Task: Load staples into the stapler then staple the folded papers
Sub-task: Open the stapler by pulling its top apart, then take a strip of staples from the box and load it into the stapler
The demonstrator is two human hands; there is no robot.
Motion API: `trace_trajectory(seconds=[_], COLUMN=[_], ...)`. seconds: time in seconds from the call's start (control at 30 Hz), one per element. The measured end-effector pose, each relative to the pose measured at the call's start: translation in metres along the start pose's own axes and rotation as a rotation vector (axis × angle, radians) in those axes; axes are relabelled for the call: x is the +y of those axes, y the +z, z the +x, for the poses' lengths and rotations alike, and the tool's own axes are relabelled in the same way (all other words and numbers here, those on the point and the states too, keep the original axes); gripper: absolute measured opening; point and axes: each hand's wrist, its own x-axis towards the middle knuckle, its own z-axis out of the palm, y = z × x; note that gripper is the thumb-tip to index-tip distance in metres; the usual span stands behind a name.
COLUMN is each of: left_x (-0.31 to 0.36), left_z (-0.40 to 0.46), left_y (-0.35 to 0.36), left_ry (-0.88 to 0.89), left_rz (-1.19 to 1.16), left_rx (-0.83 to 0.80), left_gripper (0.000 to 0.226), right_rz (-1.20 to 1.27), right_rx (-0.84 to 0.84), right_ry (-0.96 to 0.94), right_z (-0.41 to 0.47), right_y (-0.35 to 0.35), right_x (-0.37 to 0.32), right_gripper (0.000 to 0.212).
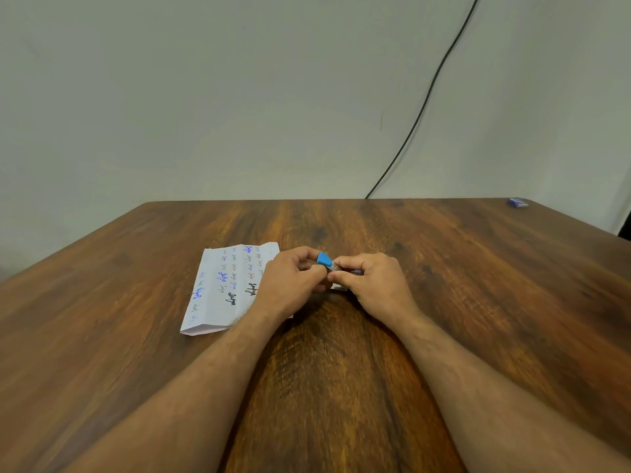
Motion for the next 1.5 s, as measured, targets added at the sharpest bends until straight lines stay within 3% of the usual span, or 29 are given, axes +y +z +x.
trace_trajectory(seconds=[0.27, 0.5, 0.8, 0.87, 1.07, 1.23, 1.5], left_x=[-0.004, -0.006, -0.005, -0.006, -0.011, -0.011, -0.014], left_z=[0.002, 0.004, 0.007, 0.007, 0.007, 0.007, 0.012], left_y=[-0.004, -0.001, 0.002, 0.002, 0.003, 0.005, 0.004], left_ry=[-0.016, -0.04, -0.136, -0.124, -0.018, 0.019, -0.011], left_rz=[-0.106, -0.044, -0.131, -0.141, 0.149, 0.277, 0.37], left_rx=[-0.036, -0.007, 0.062, 0.098, 0.237, 0.225, 0.176], left_gripper=[0.016, 0.012, 0.013, 0.016, 0.017, 0.015, 0.019], right_rz=[0.065, -0.071, -0.094, -0.071, 0.206, 0.354, 0.323], right_rx=[0.021, -0.016, 0.056, 0.09, 0.409, 0.456, 0.442], right_ry=[0.01, -0.111, -0.077, -0.019, 0.251, 0.528, 0.609], right_z=[0.0, -0.002, -0.004, -0.003, 0.001, 0.006, 0.01], right_y=[0.0, 0.002, 0.003, 0.005, 0.0, -0.006, -0.006], right_x=[0.002, -0.003, -0.007, -0.006, -0.004, 0.003, 0.01], right_gripper=[0.021, 0.017, 0.014, 0.009, 0.033, 0.032, 0.048])
